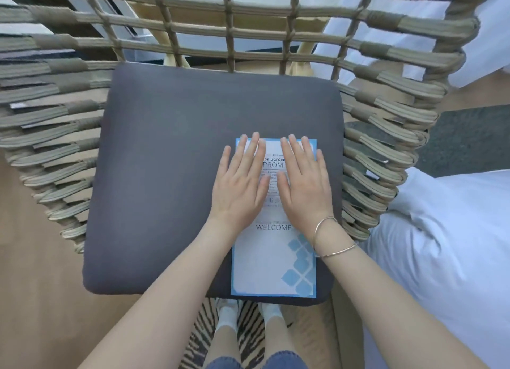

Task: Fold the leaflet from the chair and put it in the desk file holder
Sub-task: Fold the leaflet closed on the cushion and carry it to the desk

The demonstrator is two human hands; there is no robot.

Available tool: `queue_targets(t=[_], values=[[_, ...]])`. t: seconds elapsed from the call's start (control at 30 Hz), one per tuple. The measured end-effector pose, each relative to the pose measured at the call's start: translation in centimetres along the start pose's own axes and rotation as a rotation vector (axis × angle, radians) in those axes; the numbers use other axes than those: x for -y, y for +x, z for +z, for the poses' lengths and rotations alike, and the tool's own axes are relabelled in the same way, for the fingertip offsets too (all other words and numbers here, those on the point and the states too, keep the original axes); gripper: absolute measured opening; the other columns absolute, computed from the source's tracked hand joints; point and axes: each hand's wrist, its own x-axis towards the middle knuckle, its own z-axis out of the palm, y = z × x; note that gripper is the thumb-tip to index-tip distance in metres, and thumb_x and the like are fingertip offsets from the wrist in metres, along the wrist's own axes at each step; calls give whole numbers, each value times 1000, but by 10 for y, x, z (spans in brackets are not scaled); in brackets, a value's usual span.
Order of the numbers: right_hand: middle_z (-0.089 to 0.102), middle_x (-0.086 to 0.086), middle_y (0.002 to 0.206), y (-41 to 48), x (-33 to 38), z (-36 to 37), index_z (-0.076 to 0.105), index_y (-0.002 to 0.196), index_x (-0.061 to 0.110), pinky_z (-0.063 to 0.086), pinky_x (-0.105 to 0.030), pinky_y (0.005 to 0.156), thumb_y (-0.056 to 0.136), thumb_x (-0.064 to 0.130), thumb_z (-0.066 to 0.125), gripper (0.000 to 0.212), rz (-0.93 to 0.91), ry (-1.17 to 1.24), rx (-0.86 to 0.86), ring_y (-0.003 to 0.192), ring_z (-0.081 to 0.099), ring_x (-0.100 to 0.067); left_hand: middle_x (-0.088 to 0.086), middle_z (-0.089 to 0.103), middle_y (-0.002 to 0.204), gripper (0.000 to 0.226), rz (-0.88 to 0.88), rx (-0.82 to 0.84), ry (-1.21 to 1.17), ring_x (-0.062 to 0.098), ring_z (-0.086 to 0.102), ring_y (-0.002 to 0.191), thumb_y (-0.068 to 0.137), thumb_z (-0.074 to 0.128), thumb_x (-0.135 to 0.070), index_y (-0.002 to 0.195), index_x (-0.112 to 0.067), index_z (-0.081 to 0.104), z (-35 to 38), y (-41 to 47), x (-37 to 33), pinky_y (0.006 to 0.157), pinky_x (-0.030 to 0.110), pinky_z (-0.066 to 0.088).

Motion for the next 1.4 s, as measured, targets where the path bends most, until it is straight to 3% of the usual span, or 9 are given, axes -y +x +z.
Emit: queue_targets(t=[0.13, 0.33, 0.87, 1.13, 1.3, 1.4], values=[[28, -7, 162, 24, -5, 30, 28, 153, 9, 11, -46, 122, 102, 23, 38, 54, -17, -77, 71, 151, 17, -28, 13, 29, 160, 53, 78, 24, 22, 30, 24, 149, 103, 27, -26, 151, -4, 30, 25, 21, 9, 120, 50, 18], [30, -7, 161, 26, -21, 53, 30, 153, 9, 12, -43, 122, 100, 32, 28, 57, -50, -144, 33, 150, 22, -27, 14, 28, 160, 54, 122, -26, 29, 26, 23, 149, 103, 27, -29, 151, -2, 30, 49, 24, 23, 122, 47, 15], [19, -11, 164, 18, -52, 55, 18, 155, 5, 5, -36, 123, 100, 38, 33, 65, -1, -128, -42, 152, 13, -24, 13, 23, 162, 60, 74, -36, 44, 23, 21, 150, 101, 26, -30, 153, -2, 22, 50, 11, 62, 123, 43, 13], [16, -10, 165, 15, -41, 20, 16, 156, 6, 4, -37, 123, 101, 39, 24, 65, 3, -72, 54, 152, 10, -23, 14, 20, 163, 62, 53, 40, 60, 26, 18, 151, 101, 20, -33, 154, -1, 19, 17, 7, 46, 123, 44, 10], [23, -12, 162, -18, -26, -10, 24, 154, 4, 7, -41, 122, 101, 35, 26, 62, -6, -28, -87, 151, 17, -28, 18, 18, 162, 62, 102, -84, 39, 29, 15, 151, 102, 27, -32, 153, 1, 16, -1, -28, 25, 123, 45, 7], [24, -12, 161, -66, -8, -2, 26, 153, 2, 9, -41, 122, 100, 31, 29, 60, 1, -11, -83, 150, 18, -28, 17, 16, 162, 62, 137, -81, 7, 28, 14, 151, 101, 30, -31, 153, 1, 17, 8, -75, 5, 123, 47, 9]])
